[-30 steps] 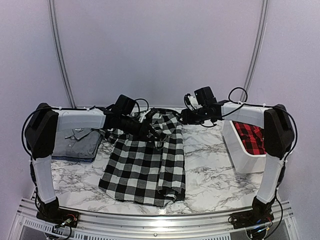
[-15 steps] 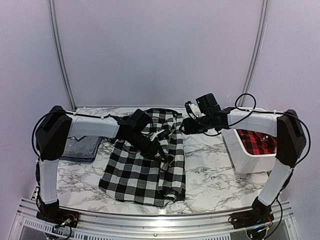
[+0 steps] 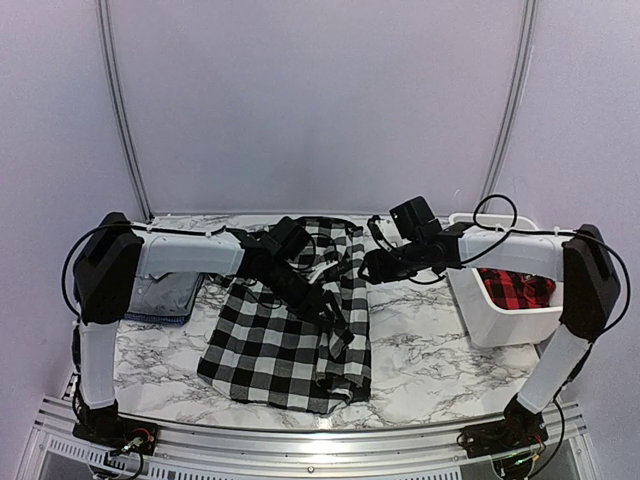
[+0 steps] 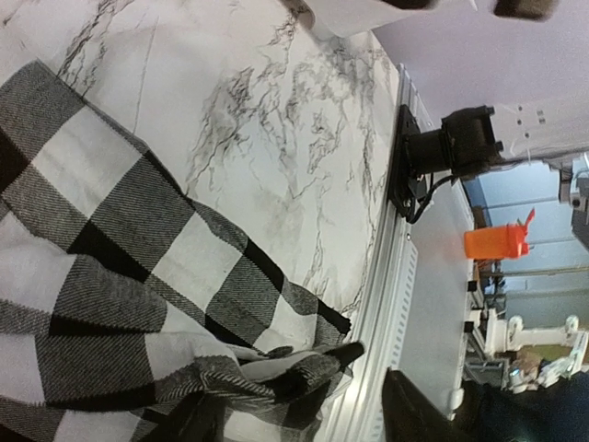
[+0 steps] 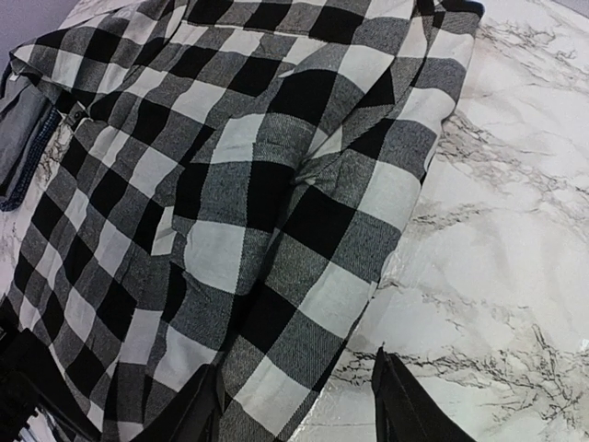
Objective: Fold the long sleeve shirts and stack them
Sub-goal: Fold the sleeve of the 1/3-folded shirt, then adjust the sleeve of the 1/3-folded shirt.
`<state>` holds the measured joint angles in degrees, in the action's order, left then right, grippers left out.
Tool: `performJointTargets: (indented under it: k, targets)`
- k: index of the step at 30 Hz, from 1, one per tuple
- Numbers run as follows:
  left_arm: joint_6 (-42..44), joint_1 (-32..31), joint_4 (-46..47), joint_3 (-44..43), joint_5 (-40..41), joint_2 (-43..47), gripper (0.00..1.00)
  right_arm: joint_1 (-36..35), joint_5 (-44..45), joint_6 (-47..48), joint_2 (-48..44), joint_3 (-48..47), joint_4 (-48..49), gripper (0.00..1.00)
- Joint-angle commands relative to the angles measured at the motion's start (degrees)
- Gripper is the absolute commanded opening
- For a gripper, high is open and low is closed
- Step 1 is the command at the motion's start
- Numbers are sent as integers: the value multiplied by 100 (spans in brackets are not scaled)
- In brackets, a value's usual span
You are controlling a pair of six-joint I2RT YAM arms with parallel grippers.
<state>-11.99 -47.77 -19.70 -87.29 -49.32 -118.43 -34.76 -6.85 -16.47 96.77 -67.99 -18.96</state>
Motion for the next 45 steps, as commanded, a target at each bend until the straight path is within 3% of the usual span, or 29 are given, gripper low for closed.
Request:
performJointTargets:
  k: [1, 6, 10, 22, 27, 33, 37, 42, 45]
  targets:
    - [109, -49, -295, 21, 72, 96, 71, -75, 87, -54, -387, 145, -191, 52]
    - [-34, -24, -256, 222, 738, 484, 75, -397, 183, 63, -651, 414, -393, 53]
    - [-356, -8, -192, 438, 1169, 712, 69, -848, 308, 56, -821, 585, -524, 53]
    - [-1439, 376, 174, 1499, 2470, 1490, 62, -2087, 419, -740, -942, 954, -433, 59]
    - [-1543, 522, 248, 1656, 2493, 1675, 62, -2364, 1088, -1152, -704, 902, -865, 61]
    - [-1543, 532, 269, 1604, 2440, 1666, 62, -2620, 910, -1499, -507, 945, -504, 61]
    - [-1513, 540, 270, 1622, 2436, 1688, 62, -2698, 852, -1581, -253, 786, -557, 54]
    - [-1461, 605, 294, 1679, 2412, 1723, 62, -2702, 1146, -1340, -80, 274, -1303, 20]
    - [-1420, 636, 296, 1697, 2393, 1748, 62, -2698, 1659, -996, -22, -243, -2128, 6]
